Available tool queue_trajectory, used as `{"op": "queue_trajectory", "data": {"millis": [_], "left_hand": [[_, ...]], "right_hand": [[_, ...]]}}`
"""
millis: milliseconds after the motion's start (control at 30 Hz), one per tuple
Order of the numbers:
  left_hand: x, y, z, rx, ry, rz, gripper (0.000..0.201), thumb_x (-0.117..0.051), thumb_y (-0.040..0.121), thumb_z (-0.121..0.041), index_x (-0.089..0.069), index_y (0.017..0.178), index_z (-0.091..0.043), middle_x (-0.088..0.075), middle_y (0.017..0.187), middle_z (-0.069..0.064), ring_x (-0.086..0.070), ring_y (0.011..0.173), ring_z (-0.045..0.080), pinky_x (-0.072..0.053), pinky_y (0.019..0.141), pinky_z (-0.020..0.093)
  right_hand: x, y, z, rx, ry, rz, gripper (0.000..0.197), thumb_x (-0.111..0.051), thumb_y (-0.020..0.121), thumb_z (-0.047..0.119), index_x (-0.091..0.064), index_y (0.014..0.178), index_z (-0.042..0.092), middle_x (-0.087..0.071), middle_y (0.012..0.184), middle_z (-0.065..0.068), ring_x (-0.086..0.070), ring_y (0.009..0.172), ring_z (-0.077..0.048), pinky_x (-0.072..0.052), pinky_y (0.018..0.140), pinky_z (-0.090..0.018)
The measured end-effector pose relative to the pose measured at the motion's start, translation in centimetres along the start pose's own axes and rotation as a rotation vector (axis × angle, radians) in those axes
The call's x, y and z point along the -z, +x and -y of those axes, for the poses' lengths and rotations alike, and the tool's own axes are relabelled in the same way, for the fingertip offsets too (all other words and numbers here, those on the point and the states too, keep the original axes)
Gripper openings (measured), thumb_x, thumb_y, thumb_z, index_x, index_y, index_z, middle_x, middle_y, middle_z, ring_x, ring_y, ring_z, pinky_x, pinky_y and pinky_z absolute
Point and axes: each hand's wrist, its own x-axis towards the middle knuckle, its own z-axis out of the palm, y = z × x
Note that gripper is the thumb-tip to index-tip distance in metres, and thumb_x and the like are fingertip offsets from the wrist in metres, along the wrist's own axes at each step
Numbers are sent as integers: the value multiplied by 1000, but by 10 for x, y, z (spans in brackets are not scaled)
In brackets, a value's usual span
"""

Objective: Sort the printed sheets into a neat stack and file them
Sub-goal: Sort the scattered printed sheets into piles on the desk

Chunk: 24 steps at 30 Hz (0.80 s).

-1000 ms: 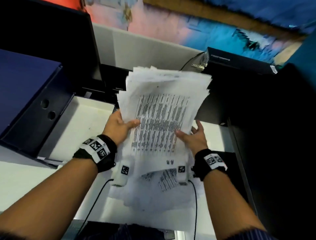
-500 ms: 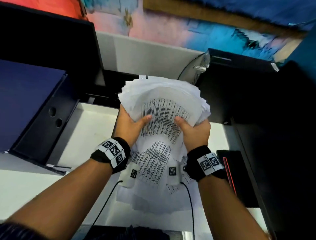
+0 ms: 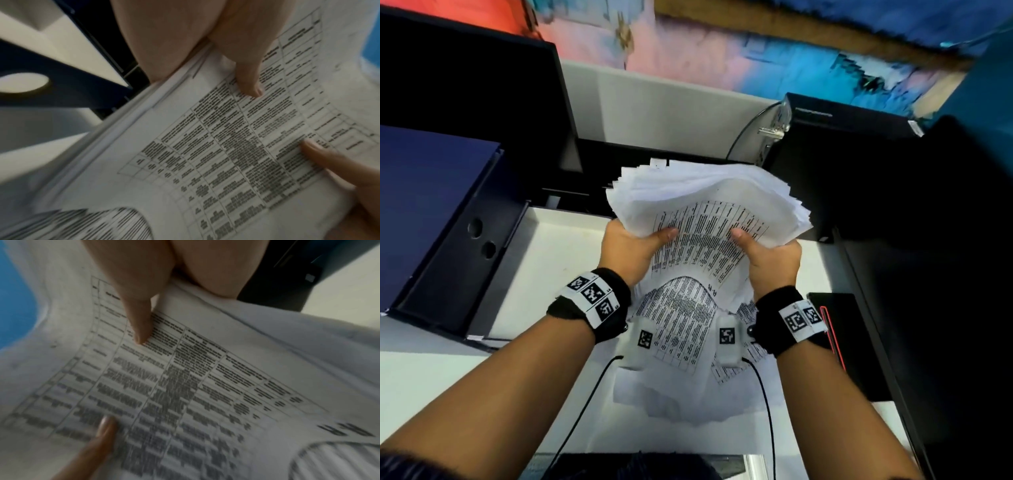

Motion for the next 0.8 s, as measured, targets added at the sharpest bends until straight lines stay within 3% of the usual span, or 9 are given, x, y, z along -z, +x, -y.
{"op": "queue_trajectory", "data": {"millis": [67, 133, 233, 333, 433, 567, 667, 733, 800], "left_hand": [[-2, -4, 10, 80, 122, -11, 26, -82, 78, -33, -65, 94, -22, -73, 90, 0, -71, 78, 14, -58, 69, 26], [-7, -6, 12, 86, 254, -49, 22, -74, 86, -33, -58, 74, -22, -64, 63, 2, -57, 51, 17, -49, 51, 31], [-12, 6, -10, -111, 424, -151, 30, -66, 93, -25, -60, 69, -8, -60, 57, 8, -55, 49, 23, -40, 48, 30], [-3, 22, -26, -293, 506, -194, 21, -64, 92, -22, -66, 80, -5, -66, 69, 10, -61, 63, 30, -44, 55, 30], [11, 31, -41, -307, 445, -240, 26, -66, 91, -26, -64, 78, -4, -64, 67, 5, -56, 61, 22, -41, 54, 28], [27, 35, -54, -322, 342, -252, 25, -69, 90, -27, -64, 82, -4, -69, 76, 7, -63, 67, 20, -53, 63, 30], [29, 28, -61, -343, 312, -247, 28, -68, 91, -25, -66, 91, 3, -67, 80, 20, -56, 57, -5, -47, 61, 17], [26, 22, -66, -337, 300, -264, 37, -68, 92, -23, -60, 88, 13, -62, 77, 19, -44, 42, -8, -39, 51, 14], [23, 19, -68, -292, 310, -270, 40, -68, 92, -26, -57, 69, 6, -55, 59, 9, -36, 35, -2, -37, 45, 24]], "right_hand": [[-5, 3, -39, -155, -306, -74, 50, -86, 71, 24, -62, 114, 15, -71, 110, -3, -69, 102, -23, -58, 85, -38], [-13, -5, -85, -478, -834, -40, 96, -83, 67, 49, -37, 142, 12, -45, 142, -15, -45, 130, -39, -42, 105, -51], [-27, -26, -127, -736, -1124, 78, 138, -76, 65, 68, 7, 153, 2, -3, 160, -25, -11, 146, -44, -22, 113, -59], [-39, -38, -138, -688, -1083, 51, 130, -82, 71, 48, 6, 152, 0, -10, 155, -30, -21, 142, -46, -28, 112, -55], [-30, -33, -143, -587, -898, 66, 79, -70, 86, 15, -23, 148, 1, -34, 148, -24, -41, 133, -38, -39, 105, -41], [2, -11, -136, -437, -1032, 168, 55, -63, 90, 10, -43, 141, 7, -51, 141, -14, -52, 127, -30, -46, 101, -33], [26, 11, -125, -314, -1208, 186, 45, -62, 86, 16, -54, 131, 16, -60, 132, -13, -58, 118, -32, -49, 101, -39], [36, 18, -124, -309, -1347, 268, 64, -76, 76, 35, -51, 132, 18, -55, 135, -9, -52, 122, -33, -47, 103, -44], [39, 18, -127, -323, -1448, 409, 97, -83, 69, 47, -33, 147, 15, -39, 146, -8, -39, 133, -34, -42, 108, -45]]}}
